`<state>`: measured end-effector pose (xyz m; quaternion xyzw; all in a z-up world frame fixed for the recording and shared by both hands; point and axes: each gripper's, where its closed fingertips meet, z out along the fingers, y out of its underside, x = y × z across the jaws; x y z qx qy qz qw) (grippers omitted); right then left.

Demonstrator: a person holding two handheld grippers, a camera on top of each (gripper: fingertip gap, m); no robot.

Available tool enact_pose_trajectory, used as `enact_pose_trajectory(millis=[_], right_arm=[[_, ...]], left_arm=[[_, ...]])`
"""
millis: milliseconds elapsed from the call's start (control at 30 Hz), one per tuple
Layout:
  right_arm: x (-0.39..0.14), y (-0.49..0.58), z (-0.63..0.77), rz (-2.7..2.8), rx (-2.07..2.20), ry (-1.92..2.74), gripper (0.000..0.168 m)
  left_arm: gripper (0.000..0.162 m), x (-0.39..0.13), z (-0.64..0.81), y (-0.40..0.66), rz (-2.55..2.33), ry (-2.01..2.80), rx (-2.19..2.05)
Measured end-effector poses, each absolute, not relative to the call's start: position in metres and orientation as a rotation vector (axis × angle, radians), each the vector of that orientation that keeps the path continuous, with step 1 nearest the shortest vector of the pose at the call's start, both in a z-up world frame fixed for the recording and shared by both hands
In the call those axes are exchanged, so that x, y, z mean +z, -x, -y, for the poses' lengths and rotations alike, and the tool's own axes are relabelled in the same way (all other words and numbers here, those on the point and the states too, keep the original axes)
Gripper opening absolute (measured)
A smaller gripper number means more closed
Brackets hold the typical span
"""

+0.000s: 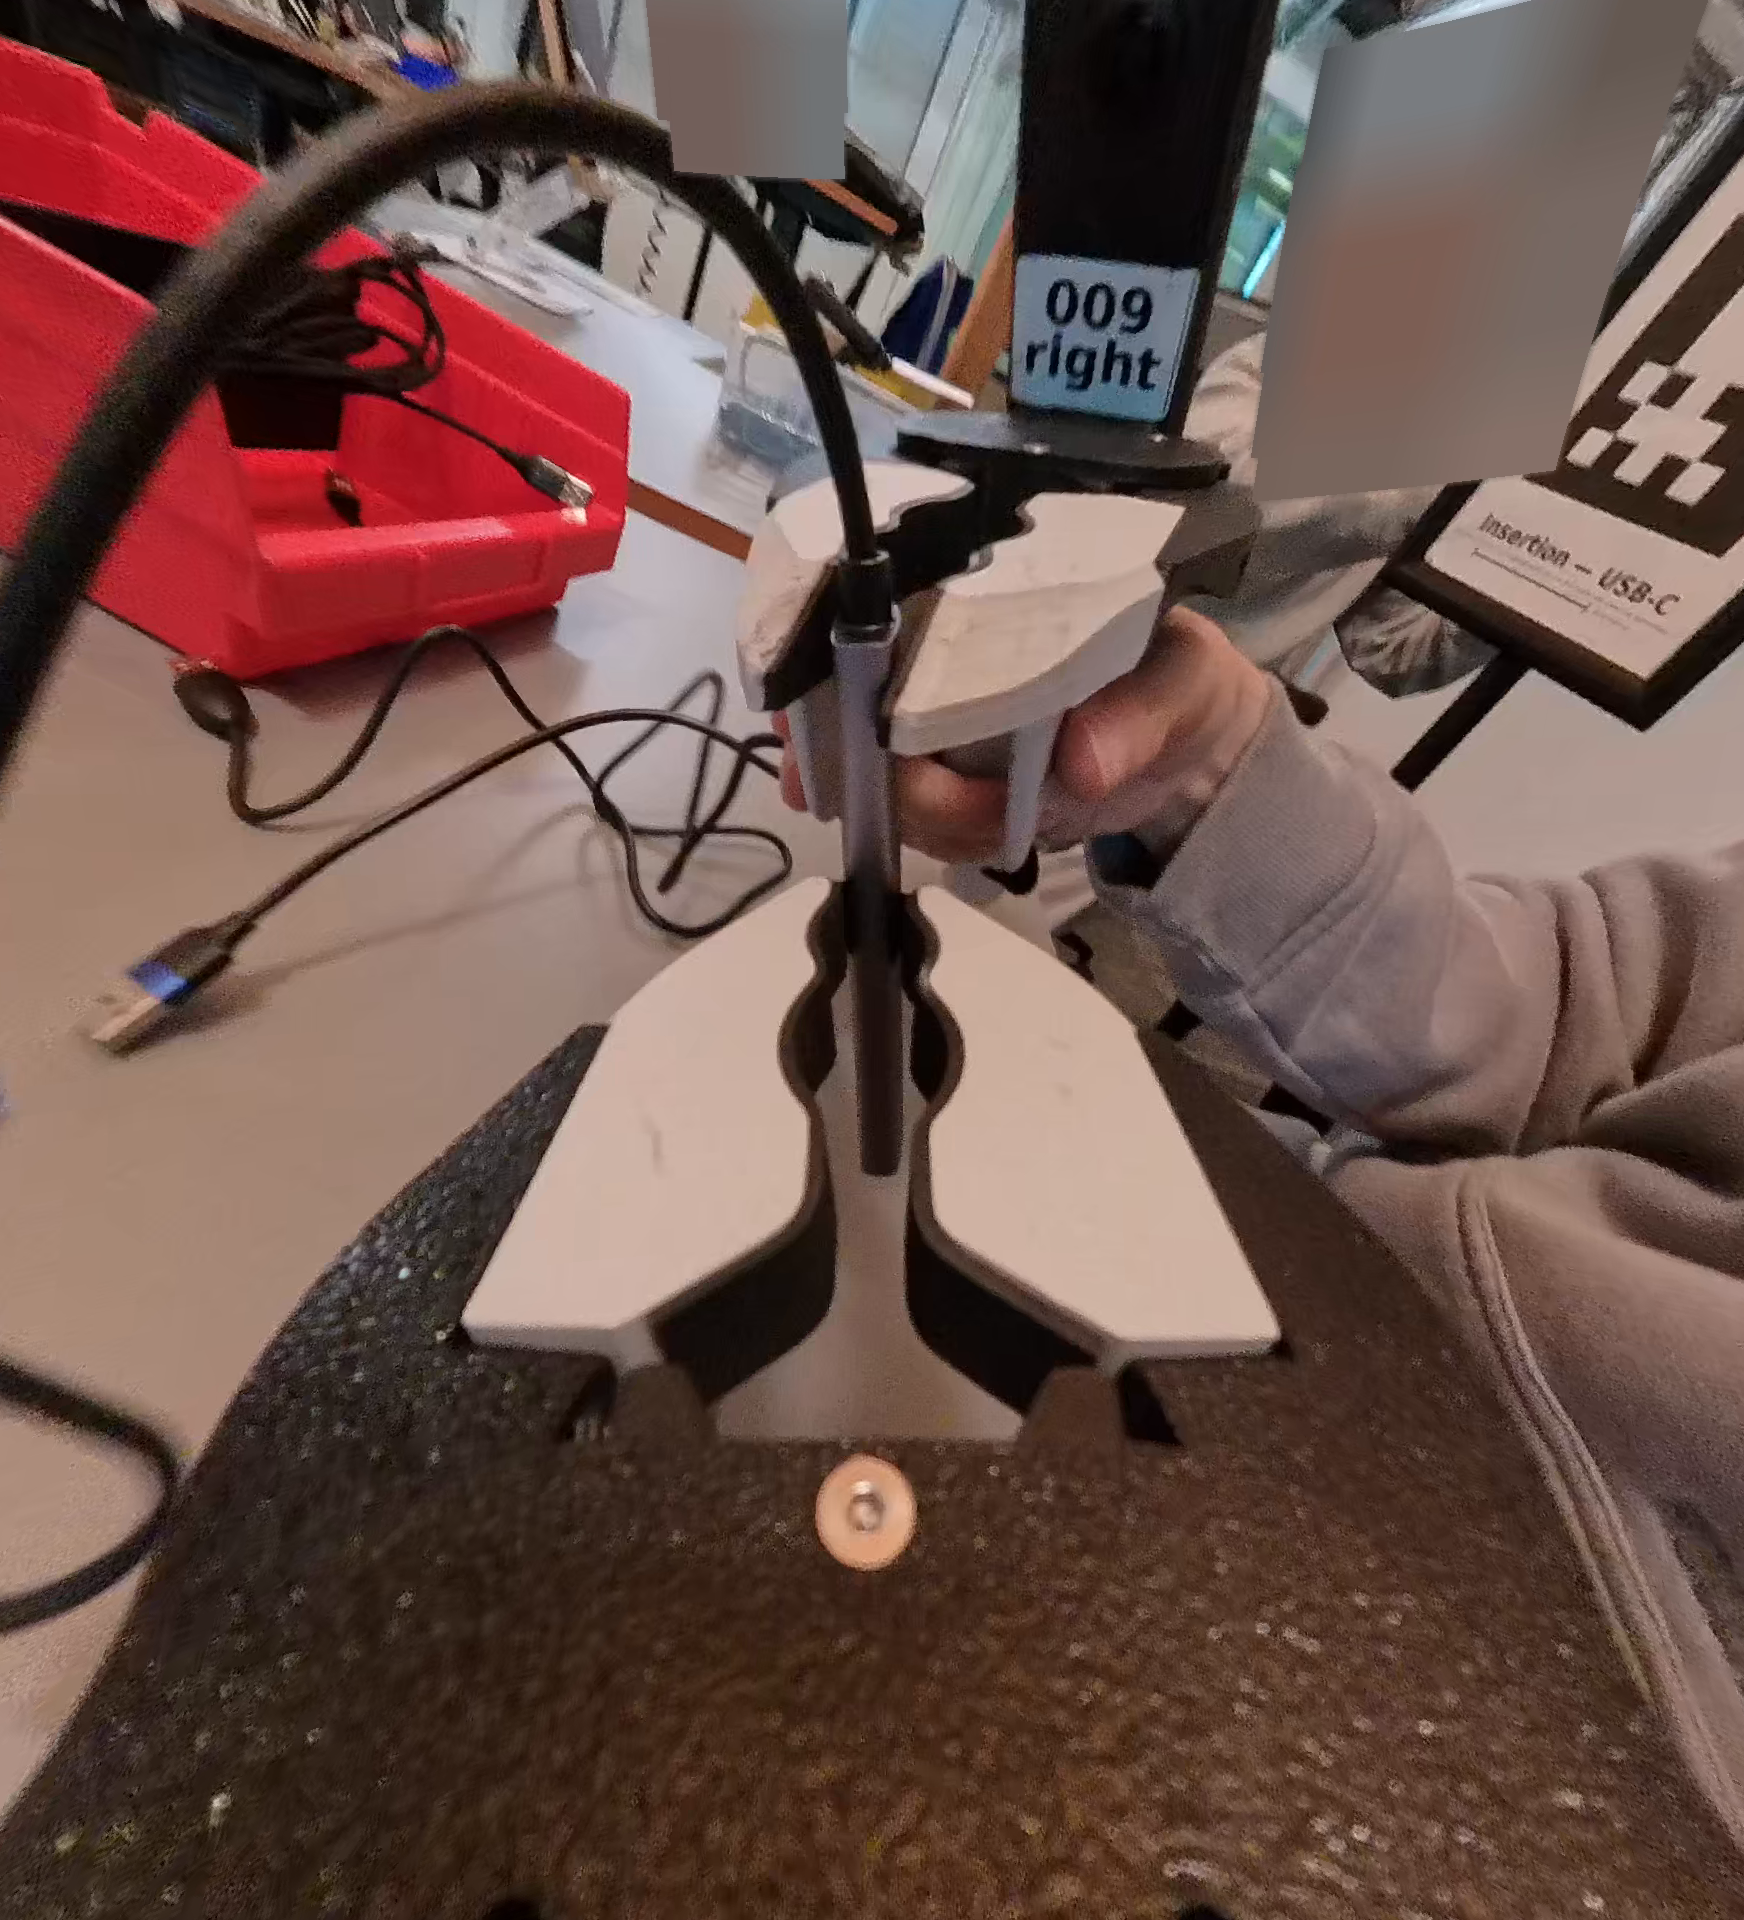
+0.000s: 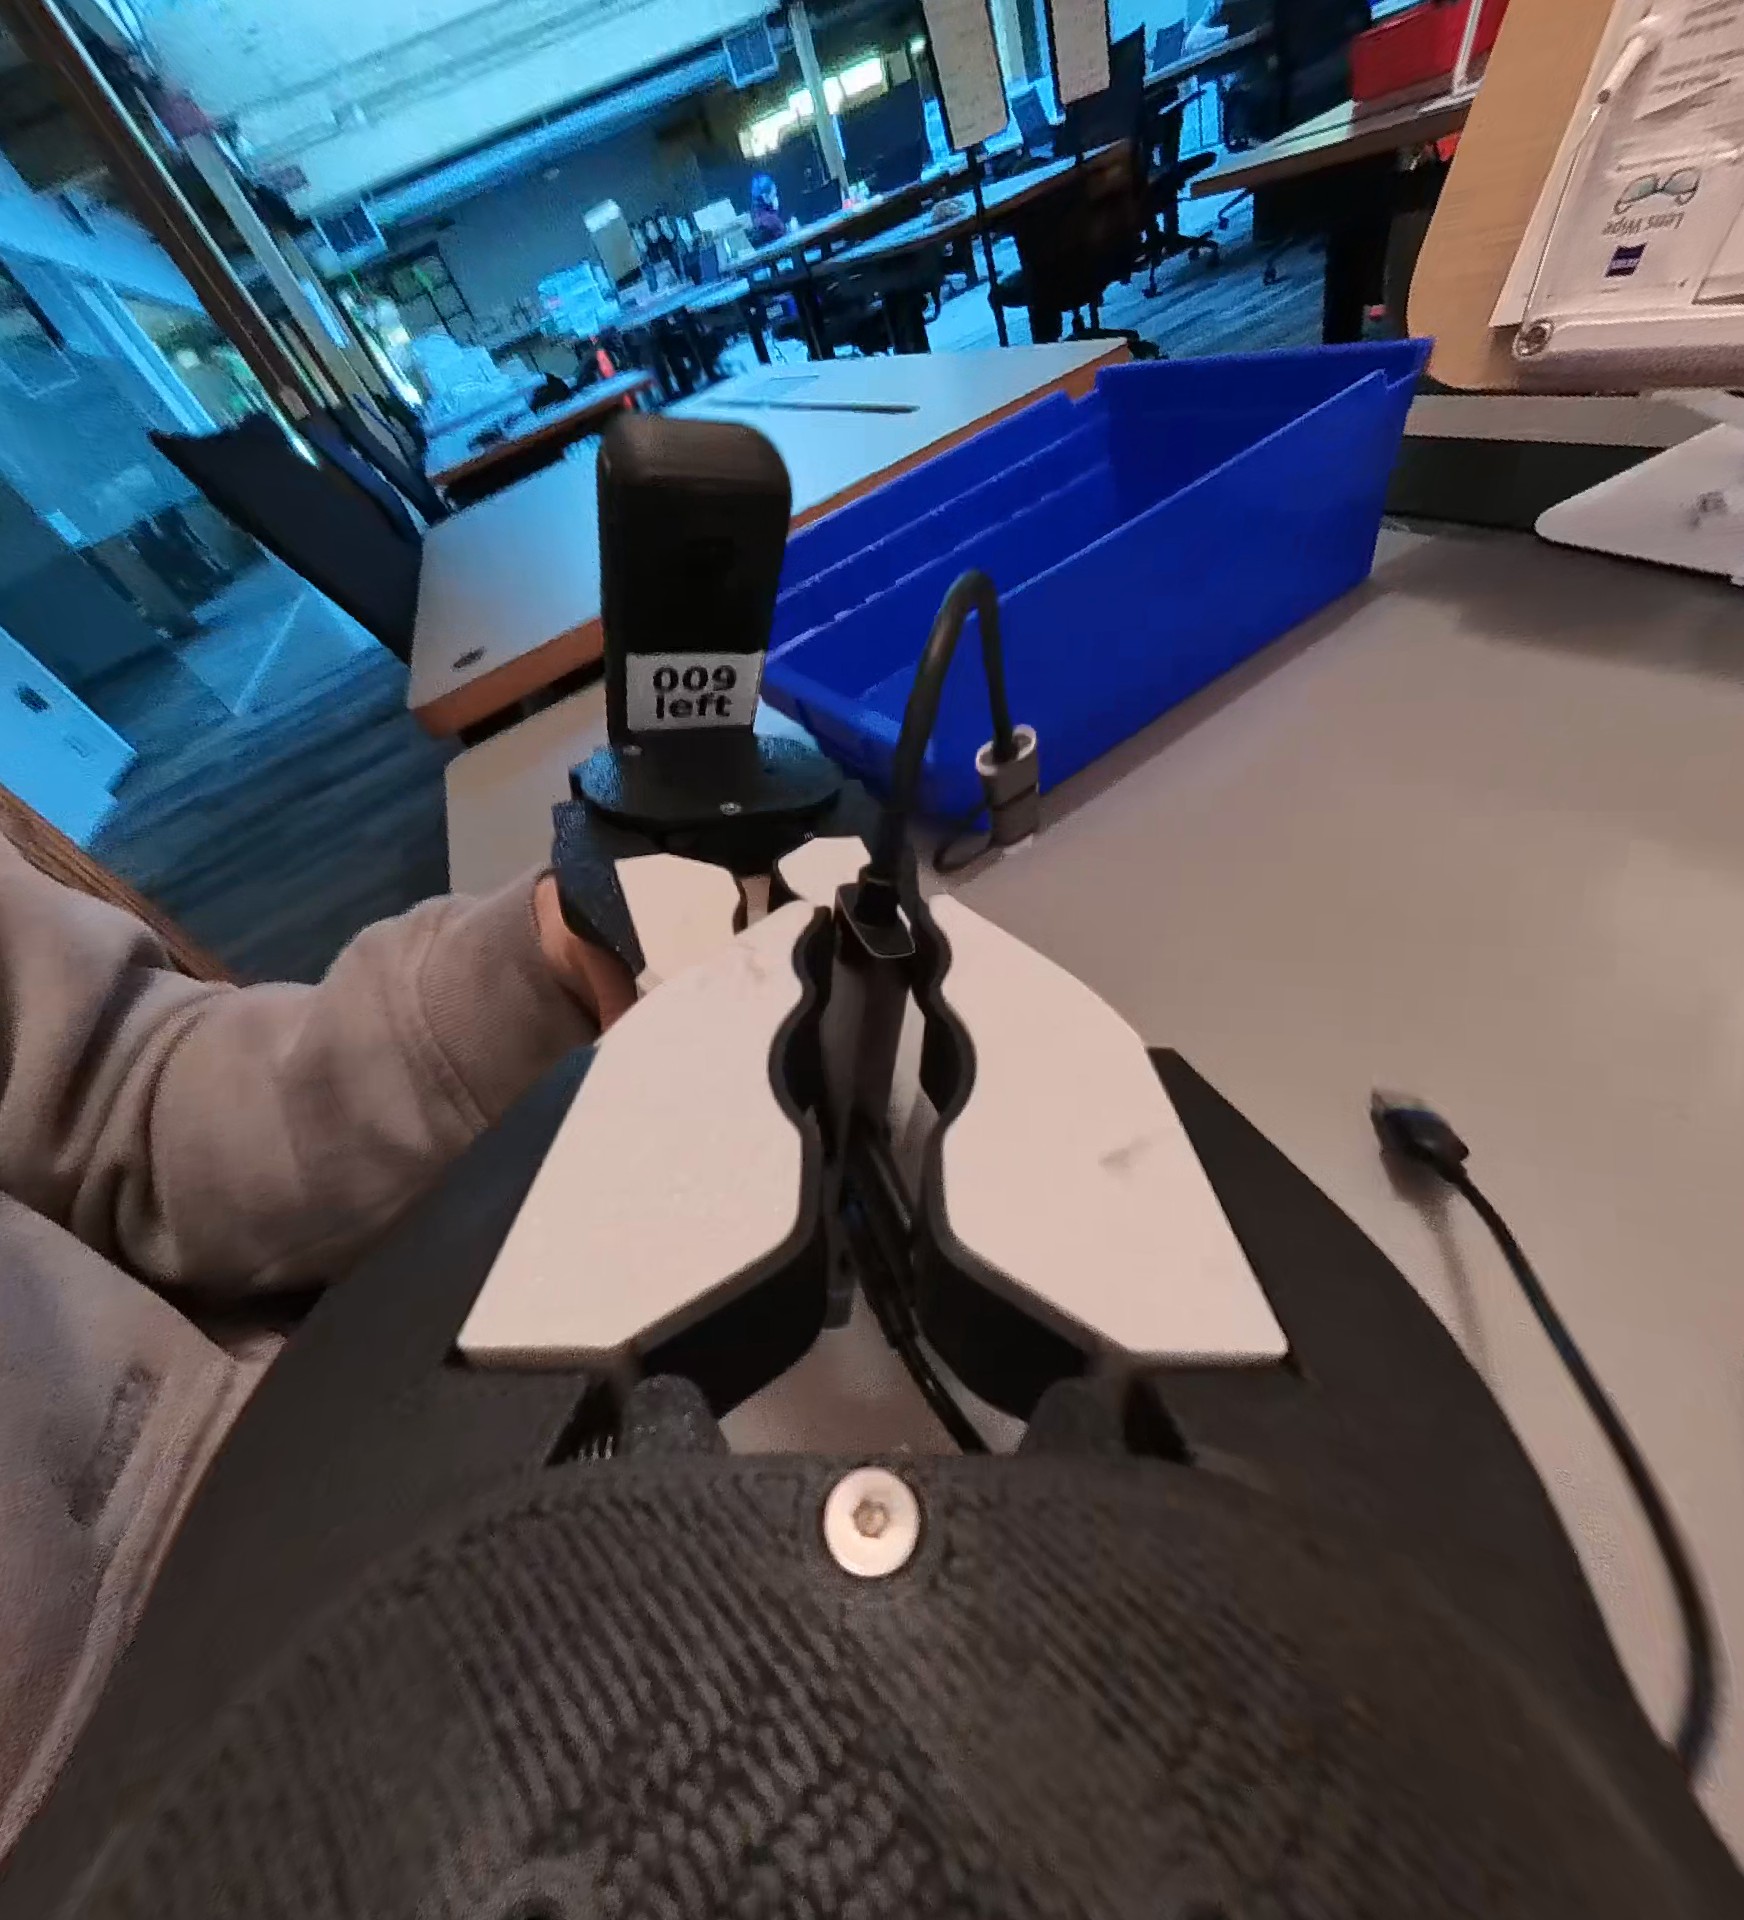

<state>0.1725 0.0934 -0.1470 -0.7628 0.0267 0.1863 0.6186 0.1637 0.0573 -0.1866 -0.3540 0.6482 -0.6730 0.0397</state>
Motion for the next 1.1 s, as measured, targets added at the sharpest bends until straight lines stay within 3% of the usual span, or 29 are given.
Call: enact_pose_trajectory(millis=[167,233,367,600,1100], right_arm=[[-0.118,-0.202,-0.096,-0.341,0.509,1.529,0.010],[-0.104,-0.225,-0.090,-0.532,0.581,1.352,0.010],[-0.103,-0.250,-0.074,-0.780,0.841,1.048,0.009],[-0.122,-0.238,-0.072,-0.801,0.955,1.076,0.009],[-0.129,-0.244,-0.075,-0.829,0.956,1.050,0.009]], left_arm=[[0.015,-0.159,-0.076,-0.180,-1.671,1.051,-2.053],[0.037,-0.153,-0.085,-0.184,-1.573,0.938,-1.883],[0.053,-0.155,-0.082,-0.186,-1.584,0.722,-1.490],[0.024,-0.156,-0.076,-0.190,-1.530,0.650,-1.347],[0.023,-0.152,-0.084,-0.194,-1.454,0.775,-1.384]])
